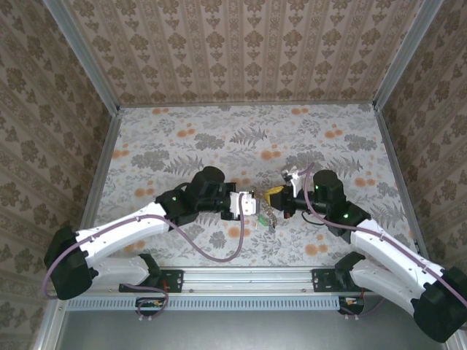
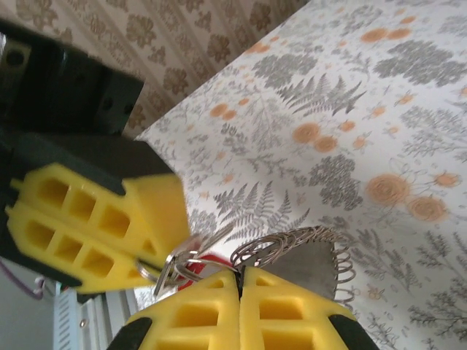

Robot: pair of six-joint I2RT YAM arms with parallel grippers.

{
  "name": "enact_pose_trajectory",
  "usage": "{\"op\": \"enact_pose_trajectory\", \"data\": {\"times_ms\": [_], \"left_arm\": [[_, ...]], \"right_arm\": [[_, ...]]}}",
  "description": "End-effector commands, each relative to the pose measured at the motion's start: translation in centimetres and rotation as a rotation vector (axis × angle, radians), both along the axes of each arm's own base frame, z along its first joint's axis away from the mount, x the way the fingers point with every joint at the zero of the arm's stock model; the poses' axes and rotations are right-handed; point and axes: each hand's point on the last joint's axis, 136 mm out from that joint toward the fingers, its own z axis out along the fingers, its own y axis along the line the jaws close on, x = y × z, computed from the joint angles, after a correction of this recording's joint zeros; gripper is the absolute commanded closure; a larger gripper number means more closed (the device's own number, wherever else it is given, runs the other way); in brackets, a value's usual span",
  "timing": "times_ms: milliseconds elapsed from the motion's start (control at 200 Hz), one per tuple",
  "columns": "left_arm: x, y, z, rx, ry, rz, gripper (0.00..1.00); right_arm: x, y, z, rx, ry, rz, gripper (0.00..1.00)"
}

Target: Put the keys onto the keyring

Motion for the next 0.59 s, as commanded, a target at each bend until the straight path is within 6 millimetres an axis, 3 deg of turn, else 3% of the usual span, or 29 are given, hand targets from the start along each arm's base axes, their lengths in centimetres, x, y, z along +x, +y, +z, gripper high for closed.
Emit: {"op": "enact_pose_trajectory", "data": {"times_ms": [0,215,445,590], "left_arm": [[-0.3,-0.3,0.8,-0.049,0.021,0.009,1.0],[1.1,-0.2,0.9,-0.054,0.043,0.1,1.0],[2.7,2.6,0.7,-0.015,0.045,0.12,1.0],[2.9,3.0,1.3,-0.022,0.083,0.08,1.0]], "right_arm": [[0.6,-0.2,2.4,0.085,-0.06,-0.039,1.0],[-0.8,-0.2,1.6,-0.008,-0.08,0.033,1.0],[-3.1,-0.9,0.6,-0.195,-0.215,0.169,1.0],[-2.4,-1.1,0.1,-0.263,-0.252,0.174,1.0]]}}
